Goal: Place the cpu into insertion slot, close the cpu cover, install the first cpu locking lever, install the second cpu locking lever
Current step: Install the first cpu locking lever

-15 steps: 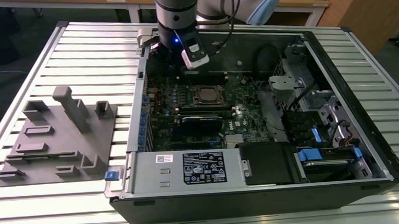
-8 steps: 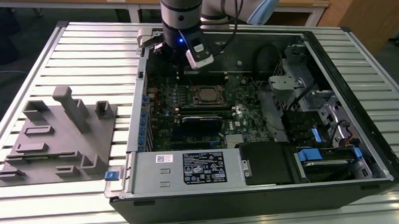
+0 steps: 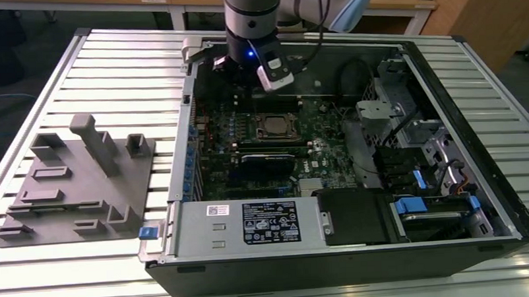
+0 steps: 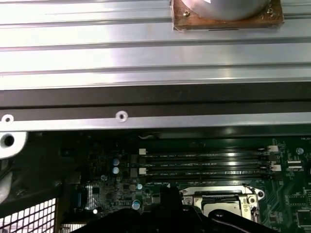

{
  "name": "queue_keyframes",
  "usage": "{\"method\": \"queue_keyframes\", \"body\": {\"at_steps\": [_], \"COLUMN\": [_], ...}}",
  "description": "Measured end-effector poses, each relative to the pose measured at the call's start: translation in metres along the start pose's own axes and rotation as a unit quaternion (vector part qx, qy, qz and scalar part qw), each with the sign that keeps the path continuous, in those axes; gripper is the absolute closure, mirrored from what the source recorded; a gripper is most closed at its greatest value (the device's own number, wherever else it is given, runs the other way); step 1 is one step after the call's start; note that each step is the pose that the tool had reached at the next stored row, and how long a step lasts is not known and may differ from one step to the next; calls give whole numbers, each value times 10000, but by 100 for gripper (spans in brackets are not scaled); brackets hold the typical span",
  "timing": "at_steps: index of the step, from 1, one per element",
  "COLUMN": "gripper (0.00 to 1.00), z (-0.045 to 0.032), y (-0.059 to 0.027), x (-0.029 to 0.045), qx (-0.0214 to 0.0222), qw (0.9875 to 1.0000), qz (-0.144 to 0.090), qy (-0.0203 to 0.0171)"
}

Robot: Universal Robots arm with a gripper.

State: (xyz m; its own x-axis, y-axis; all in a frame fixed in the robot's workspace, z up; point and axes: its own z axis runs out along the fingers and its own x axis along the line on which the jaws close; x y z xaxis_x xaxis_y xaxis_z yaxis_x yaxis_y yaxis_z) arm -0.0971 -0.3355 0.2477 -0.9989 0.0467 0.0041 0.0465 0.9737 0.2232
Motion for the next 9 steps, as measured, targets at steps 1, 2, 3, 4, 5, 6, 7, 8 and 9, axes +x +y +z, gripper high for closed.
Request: {"method": "queue_keyframes", "body": {"at_steps": [1,2,3,4,5,6,7,8,9], "gripper": [89,89,89,89,89,89,89,89,89], "z": [0,0,0,0,0,1,1,1,1], "y": [1,2,2,3,4,5,5,5,6], "x": [-20,-37,-53,-69,-85,-99,-113,-124,-134], "qx": [0,0,0,0,0,0,0,1,1], "qw": [10000,10000,10000,10000,10000,10000,10000,10000,10000], "qz": [0,0,0,0,0,0,0,0,0], "qy": [0,0,0,0,0,0,0,1,1]}}
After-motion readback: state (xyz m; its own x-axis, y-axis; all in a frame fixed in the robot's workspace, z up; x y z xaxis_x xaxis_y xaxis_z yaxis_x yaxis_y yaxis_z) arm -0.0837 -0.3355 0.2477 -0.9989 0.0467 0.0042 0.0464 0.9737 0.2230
